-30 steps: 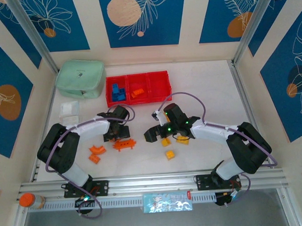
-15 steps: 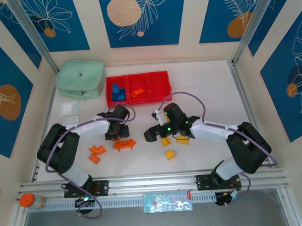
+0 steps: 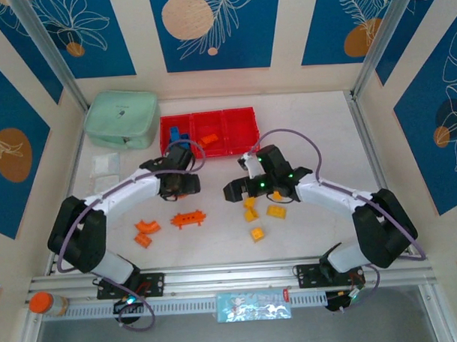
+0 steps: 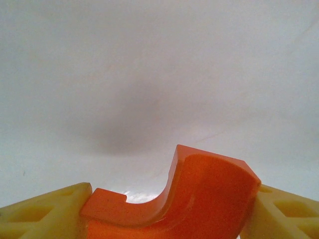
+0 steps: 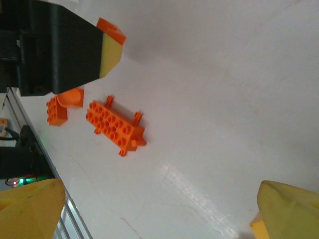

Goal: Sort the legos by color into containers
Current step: Place the lego in the container.

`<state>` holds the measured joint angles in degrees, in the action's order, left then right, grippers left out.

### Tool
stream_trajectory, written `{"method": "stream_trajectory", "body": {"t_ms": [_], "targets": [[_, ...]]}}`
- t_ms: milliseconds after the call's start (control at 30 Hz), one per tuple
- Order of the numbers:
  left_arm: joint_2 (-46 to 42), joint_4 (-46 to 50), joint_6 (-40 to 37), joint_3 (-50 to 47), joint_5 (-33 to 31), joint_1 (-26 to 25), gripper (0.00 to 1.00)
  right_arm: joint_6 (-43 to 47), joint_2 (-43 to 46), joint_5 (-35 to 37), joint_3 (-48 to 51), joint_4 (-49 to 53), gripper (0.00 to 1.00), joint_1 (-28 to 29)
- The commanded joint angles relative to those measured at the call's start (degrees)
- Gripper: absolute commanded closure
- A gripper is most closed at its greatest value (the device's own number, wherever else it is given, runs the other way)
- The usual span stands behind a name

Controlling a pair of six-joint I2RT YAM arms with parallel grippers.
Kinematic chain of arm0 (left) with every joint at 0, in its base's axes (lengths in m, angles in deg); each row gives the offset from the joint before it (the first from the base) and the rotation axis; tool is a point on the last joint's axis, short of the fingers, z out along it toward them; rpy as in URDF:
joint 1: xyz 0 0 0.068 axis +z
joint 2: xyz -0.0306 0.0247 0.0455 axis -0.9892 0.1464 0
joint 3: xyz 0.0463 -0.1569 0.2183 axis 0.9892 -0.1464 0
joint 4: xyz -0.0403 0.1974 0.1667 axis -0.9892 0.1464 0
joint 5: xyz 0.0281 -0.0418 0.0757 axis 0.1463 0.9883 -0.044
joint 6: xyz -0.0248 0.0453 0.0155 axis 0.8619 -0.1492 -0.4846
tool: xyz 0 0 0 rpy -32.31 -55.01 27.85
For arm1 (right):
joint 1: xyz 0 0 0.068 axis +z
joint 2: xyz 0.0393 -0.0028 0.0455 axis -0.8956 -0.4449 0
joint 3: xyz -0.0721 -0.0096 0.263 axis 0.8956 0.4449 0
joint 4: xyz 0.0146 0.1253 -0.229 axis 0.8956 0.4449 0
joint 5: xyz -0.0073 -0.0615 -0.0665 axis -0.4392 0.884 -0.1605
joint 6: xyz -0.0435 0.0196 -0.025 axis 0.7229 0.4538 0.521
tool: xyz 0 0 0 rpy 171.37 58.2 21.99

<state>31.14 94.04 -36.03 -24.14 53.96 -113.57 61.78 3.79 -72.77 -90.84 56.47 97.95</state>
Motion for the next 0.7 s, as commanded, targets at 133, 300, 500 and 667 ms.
{"method": "stream_trajectory", "body": {"t_ms": [133,300,500,667], "targets": [[9.73,4.31,-7.45,20.87,-1.68,0.34,0.29,-0.74,4.85,3.32,-4.16,8.43,0.01,-5.85],[20.82,5.34,-9.49,35.42,-2.04,1.3,0.29,-1.91,8.24,2.39,-2.93,8.1,0.01,-9.06],[33.06,5.0,-10.07,49.65,-4.02,3.17,0.29,-1.25,9.38,1.23,-2.53,8.92,0.01,-10.54],[41.17,9.36,-9.42,60.34,-3.68,4.39,0.28,-1.47,10.2,0.66,-2.78,9.68,0.01,-11.21]]}}
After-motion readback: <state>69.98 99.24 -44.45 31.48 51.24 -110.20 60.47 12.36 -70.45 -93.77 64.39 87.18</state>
